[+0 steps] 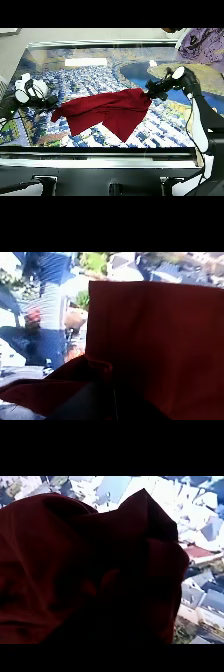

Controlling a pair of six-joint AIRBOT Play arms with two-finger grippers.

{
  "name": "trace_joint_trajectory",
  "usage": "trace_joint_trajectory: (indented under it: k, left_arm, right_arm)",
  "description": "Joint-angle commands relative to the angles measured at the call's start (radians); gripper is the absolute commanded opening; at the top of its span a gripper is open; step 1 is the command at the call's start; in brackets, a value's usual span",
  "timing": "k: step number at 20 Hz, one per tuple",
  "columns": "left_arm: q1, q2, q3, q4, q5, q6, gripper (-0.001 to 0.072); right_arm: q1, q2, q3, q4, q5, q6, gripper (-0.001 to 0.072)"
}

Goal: Fold the clothes and pants, and hang the long-sleeved shirts on hangers.

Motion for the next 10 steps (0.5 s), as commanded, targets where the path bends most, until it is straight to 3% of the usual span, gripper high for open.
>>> trace_joint_trajectory:
  k: [1,2,4,5,7,8,9,10]
  left_arm:
    - [-0.006,-0.065,0.002,0.0,0.042,-0.015,0.0017]
    - [-0.005,-0.064,0.004,0.0,0.045,-0.015,0.0017]
    - [-0.005,-0.064,0.004,0.0,0.043,-0.014,0.0017]
    - [-0.002,-0.063,0.004,0.0,0.042,-0.014,0.0017]
    - [0.0,-0.056,0.004,0.0,0.042,-0.007,0.0017]
    - [0.001,-0.054,0.004,0.002,0.042,-0.006,0.0017]
    - [0.005,-0.053,0.004,0.0,0.041,-0.006,0.0017]
    - [0.006,-0.052,0.004,0.0,0.038,-0.008,0.0017]
  right_arm:
    - [0.0,-0.062,0.001,0.06,-0.071,0.001,0.0031]
    - [0.0,-0.055,0.001,0.058,-0.077,0.0,0.0038]
    - [-0.01,-0.032,0.002,0.058,-0.053,-0.003,0.0224]
    - [-0.023,-0.01,0.001,0.059,-0.026,-0.023,0.0276]
    - [-0.074,0.057,0.001,0.062,0.038,-0.118,0.0313]
    - [-0.114,0.102,0.001,0.06,0.082,-0.173,0.0379]
    - [-0.159,0.146,0.001,0.052,0.135,-0.222,0.0513]
    - [-0.203,0.185,-0.006,0.037,0.186,-0.26,0.0553]
